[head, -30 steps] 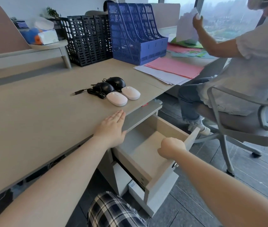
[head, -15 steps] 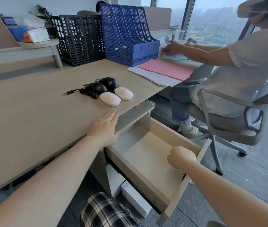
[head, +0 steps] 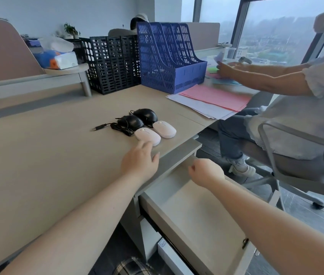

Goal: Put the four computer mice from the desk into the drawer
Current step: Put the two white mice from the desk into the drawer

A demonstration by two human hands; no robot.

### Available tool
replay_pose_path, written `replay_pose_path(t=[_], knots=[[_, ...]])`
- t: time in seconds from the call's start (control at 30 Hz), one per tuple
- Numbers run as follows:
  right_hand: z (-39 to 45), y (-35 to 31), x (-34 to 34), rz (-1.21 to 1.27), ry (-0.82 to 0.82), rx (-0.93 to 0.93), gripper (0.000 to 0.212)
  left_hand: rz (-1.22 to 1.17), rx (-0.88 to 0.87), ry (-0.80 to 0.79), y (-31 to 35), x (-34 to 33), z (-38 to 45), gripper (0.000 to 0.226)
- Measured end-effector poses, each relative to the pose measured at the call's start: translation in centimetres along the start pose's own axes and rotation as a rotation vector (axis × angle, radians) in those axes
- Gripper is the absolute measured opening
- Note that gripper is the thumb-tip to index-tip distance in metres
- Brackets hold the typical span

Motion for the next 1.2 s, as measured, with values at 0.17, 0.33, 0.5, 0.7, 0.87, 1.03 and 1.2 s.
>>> replay_pose_path(t=[0.17, 0.33, 0.5, 0.7, 0.87, 1.03, 1.2], knots=[[3.2, -3.4, 3.1, 0.237, 0.208, 0.038, 0.023, -0.077, 0.141, 0.043, -1.9, -0.7, 2.9, 0.069], [6.4, -6.1, 3.9, 0.278, 0.219, 0.059, 0.042, -0.144, 0.196, -0.046, -3.4, -2.1, 5.9, 0.071], [9.1, -8.2, 3.6, 0.257, 0.158, 0.143, 0.055, -0.192, 0.218, -0.071, -4.0, -2.7, 8.2, 0.097], [9.4, -8.4, 3.7, 0.313, 0.118, 0.121, 0.051, -0.200, 0.266, -0.037, -3.7, -2.4, 7.4, 0.109], [7.7, -6.1, 4.8, 0.288, 0.048, 0.115, 0.056, -0.194, 0.261, -0.039, -1.9, -2.0, 5.9, 0.110], [4.8, -2.4, 5.3, 0.333, 0.034, 0.092, 0.065, -0.134, 0.200, -0.022, 1.8, -2.5, 2.7, 0.102], [2.2, 3.0, 2.2, 0.312, -0.068, -0.001, 0.063, -0.169, 0.075, -0.010, 6.0, -4.8, -1.4, 0.097]])
Point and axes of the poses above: each hand's wrist, its own z-axis towards the middle knuckle, its own x-axis out of the back of the hand, y = z × x, the point moved 6 cm from there along z, towards the middle knuckle, and after that the axes turned 4 degrees about -x, right-handed, at the moved point
